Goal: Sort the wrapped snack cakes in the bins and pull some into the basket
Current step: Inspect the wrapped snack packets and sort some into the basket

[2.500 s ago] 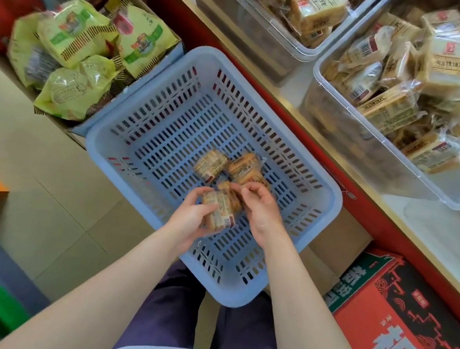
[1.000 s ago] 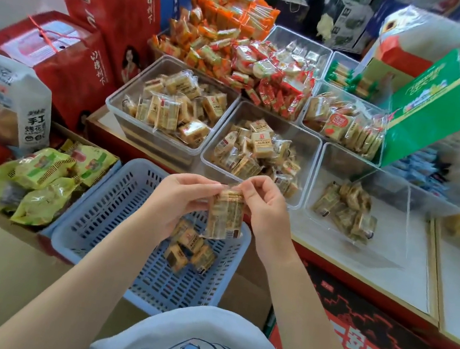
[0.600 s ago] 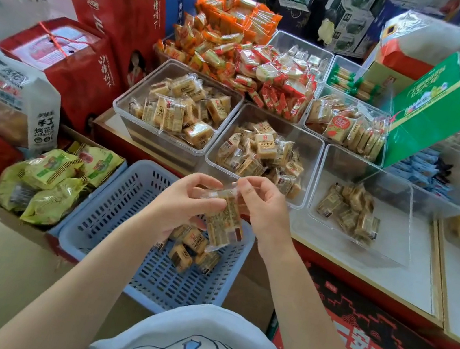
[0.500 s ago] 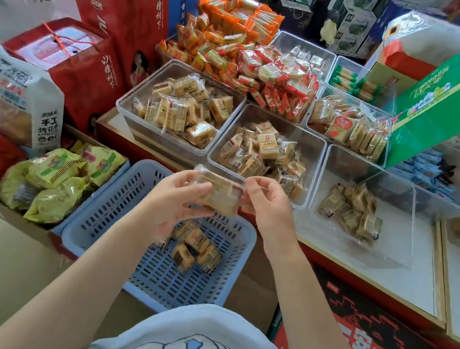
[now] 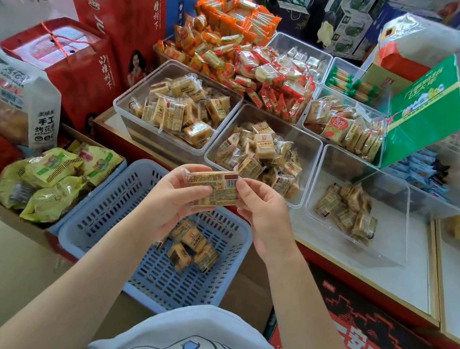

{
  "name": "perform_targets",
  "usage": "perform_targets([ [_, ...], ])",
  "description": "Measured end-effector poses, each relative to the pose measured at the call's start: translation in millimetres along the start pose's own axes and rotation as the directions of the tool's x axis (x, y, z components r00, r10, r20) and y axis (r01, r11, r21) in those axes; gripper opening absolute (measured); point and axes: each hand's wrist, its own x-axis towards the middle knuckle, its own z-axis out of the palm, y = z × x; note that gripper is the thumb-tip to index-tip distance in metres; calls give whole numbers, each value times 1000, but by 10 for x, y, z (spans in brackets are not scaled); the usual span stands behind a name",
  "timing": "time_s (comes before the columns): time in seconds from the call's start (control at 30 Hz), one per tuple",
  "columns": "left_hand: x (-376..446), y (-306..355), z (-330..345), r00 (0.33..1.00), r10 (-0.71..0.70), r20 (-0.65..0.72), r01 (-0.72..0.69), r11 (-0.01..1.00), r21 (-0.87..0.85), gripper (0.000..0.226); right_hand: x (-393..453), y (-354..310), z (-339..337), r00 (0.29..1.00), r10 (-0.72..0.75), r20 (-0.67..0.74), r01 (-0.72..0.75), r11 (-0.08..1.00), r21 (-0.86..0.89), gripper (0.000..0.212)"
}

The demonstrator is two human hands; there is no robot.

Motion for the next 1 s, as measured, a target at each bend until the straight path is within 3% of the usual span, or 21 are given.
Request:
perform_targets([
  [0.2,-1,-10,-9,1000,22,-19,-20,998,67,49,0,9,-51,1000,-19,-6,19,999,-45,10],
  [0.3,9,-11,-41,999,-14,-37,21,982,190,57,-21,-1,-62,998,-55,-7,54,998,-40,7],
  [0.47,-24,5,46,999,-29,-25,37,905,424,58,-43,-36,-102,966,-256,34,254,915,-313,10],
  [0.57,-35,9,144,1000,4,28,-16,896,444,45,-60,-67,-81,929,-344,135,369,836,-407,12],
  [0.7,-23,8,180,998,57,-6,-50,913,405,16,-61,-40,-53,908,-403,116,412,811,-415,23],
  [0.9,-22,24,115,993,99,-58,-82,966,244,16,-40,-17,-94,948,-287,134,317,877,-362,6],
  [1.0,-28,56,105,992,120,-48,-106,968,229,14,-43,-32,-87,943,-311,123,333,901,-279,6],
])
